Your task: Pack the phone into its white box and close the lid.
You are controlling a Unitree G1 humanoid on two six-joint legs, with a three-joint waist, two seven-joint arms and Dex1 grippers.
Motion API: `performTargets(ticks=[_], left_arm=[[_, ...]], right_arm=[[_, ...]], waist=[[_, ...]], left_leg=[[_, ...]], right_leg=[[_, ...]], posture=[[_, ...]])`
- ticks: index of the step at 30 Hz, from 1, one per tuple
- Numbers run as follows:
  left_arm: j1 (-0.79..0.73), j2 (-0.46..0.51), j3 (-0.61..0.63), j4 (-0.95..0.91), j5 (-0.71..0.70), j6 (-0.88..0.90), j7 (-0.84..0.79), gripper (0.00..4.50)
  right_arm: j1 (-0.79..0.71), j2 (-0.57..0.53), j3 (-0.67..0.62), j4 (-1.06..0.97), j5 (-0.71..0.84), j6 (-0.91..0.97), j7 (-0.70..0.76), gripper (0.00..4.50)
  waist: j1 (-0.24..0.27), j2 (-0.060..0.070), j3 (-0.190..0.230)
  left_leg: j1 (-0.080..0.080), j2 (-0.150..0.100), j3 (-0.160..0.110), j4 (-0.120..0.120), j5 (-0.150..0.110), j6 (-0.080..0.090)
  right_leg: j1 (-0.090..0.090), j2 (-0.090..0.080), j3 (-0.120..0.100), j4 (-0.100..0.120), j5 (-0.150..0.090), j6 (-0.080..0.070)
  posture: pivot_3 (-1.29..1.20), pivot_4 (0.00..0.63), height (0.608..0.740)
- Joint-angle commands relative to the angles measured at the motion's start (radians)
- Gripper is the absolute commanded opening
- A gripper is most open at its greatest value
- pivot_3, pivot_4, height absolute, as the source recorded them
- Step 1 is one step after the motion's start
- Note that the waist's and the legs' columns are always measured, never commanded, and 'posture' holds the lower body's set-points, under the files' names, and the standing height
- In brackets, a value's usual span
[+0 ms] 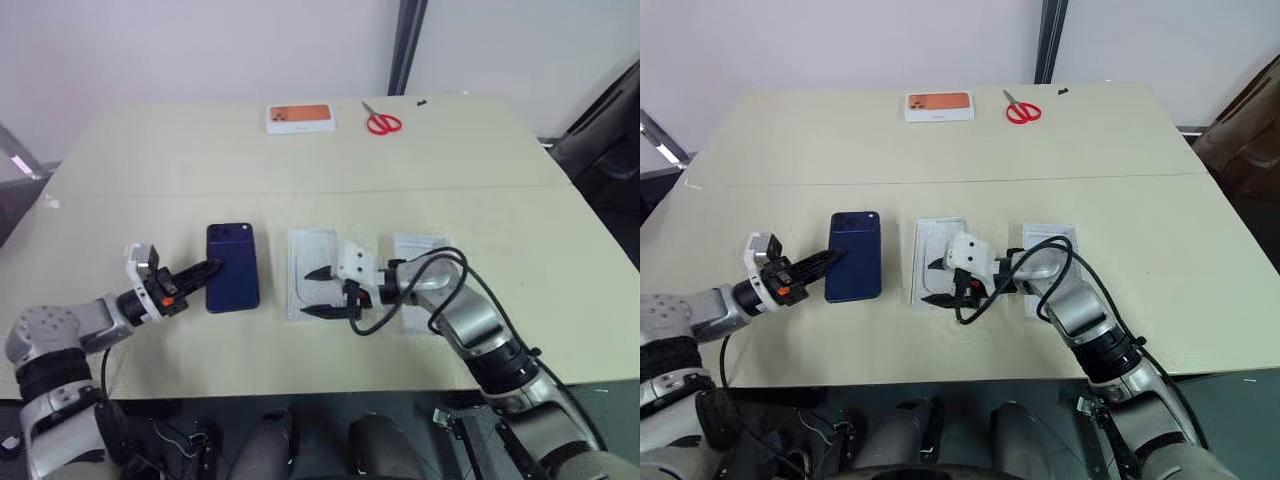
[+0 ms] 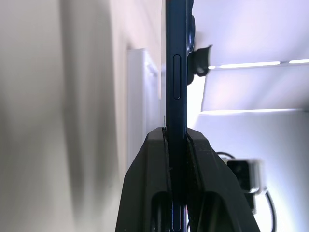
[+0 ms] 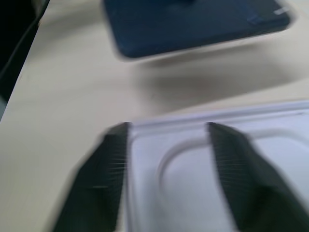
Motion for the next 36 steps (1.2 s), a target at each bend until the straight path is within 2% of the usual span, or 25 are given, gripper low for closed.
performTargets(ticks=[1,9,10,12,18,21,23,24,25,36], left_arm=[[-0.031,-0.032,0.049,-0.097,-0.074,0.012,0.032,0.00],[-0.036,-0.062,0.051,-0.132,-0.094,-0.003,0.094,0.00],[-0.040,-0.061,0.051,-0.130,-0.096,-0.004,0.099,0.00],[-0.048,-0.064,0.050,-0.128,-0.098,-0.007,0.109,0.00],[-0.052,-0.075,0.038,-0.135,-0.104,-0.011,0.126,0.00],[-0.049,-0.075,0.036,-0.132,-0.110,-0.013,0.134,0.00],[-0.048,-0.077,0.036,-0.133,-0.114,-0.014,0.137,0.00],[-0.048,-0.079,0.037,-0.134,-0.117,-0.013,0.137,0.00],[-0.048,-0.080,0.037,-0.135,-0.118,-0.012,0.138,0.00],[-0.056,-0.084,0.029,-0.139,-0.122,-0.011,0.147,0.00]], right_arm=[[0.016,-0.042,0.020,-0.036,-0.017,-0.095,0.038,3.76],[0.042,-0.048,0.046,0.011,-0.057,-0.196,0.022,3.76],[0.046,-0.048,0.052,0.019,-0.068,-0.206,0.016,3.25],[0.051,-0.049,0.067,0.038,-0.100,-0.234,0.003,2.54],[0.052,-0.039,0.072,0.062,-0.106,-0.243,0.005,2.54],[0.054,-0.033,0.070,0.063,-0.099,-0.238,0.005,1.69],[0.052,-0.026,0.066,0.065,-0.097,-0.239,-0.001,0.61],[0.050,-0.021,0.063,0.066,-0.094,-0.238,-0.005,0.22],[0.049,-0.018,0.062,0.066,-0.096,-0.239,-0.009,0.04],[0.049,0.000,0.076,0.063,-0.120,-0.229,-0.030,0.04]], waist=[[0.000,0.000,0.000],[-0.002,0.000,0.000],[-0.001,0.000,0.000],[0.000,0.000,0.000],[0.002,-0.001,0.000],[0.001,-0.001,0.000],[0.001,-0.001,0.000],[0.001,-0.001,0.000],[0.000,-0.001,0.000],[0.000,-0.001,0.000]], left_leg=[[0.000,0.000,0.000,0.000,0.000,0.000],[-0.001,0.000,0.000,0.000,0.002,-0.004],[-0.001,0.000,0.000,0.000,0.002,-0.004],[0.000,0.000,0.000,0.000,0.002,-0.004],[-0.001,0.000,0.000,0.001,0.003,-0.004],[-0.001,0.000,0.000,0.001,0.003,-0.004],[0.000,0.000,0.000,0.001,0.003,-0.004],[0.000,0.000,0.000,0.001,0.003,-0.004],[0.000,0.000,0.000,0.001,0.003,-0.004],[0.000,0.000,0.000,0.001,0.003,-0.004]], right_leg=[[0.000,0.000,0.000,0.000,0.000,0.000],[0.001,0.000,0.000,0.000,0.000,0.000],[0.001,0.000,0.000,0.000,0.000,0.000],[0.001,0.000,0.000,0.000,0.000,0.000],[0.002,0.000,0.000,0.000,0.000,0.000],[0.002,0.000,0.000,0.000,0.000,0.000],[0.002,0.000,0.000,0.000,0.000,0.000],[0.002,0.000,0.000,0.000,0.000,0.000],[0.002,0.000,0.000,0.000,0.000,0.000],[0.002,0.000,0.000,0.000,0.000,0.000]], posture=[[0.00,0.150,0.734],[0.00,0.150,0.734],[0.00,0.150,0.734],[0.00,0.150,0.734],[0.00,0.150,0.734],[0.00,0.150,0.734],[0.00,0.150,0.734],[0.00,0.150,0.734],[0.00,0.150,0.734],[0.00,0.150,0.734]])
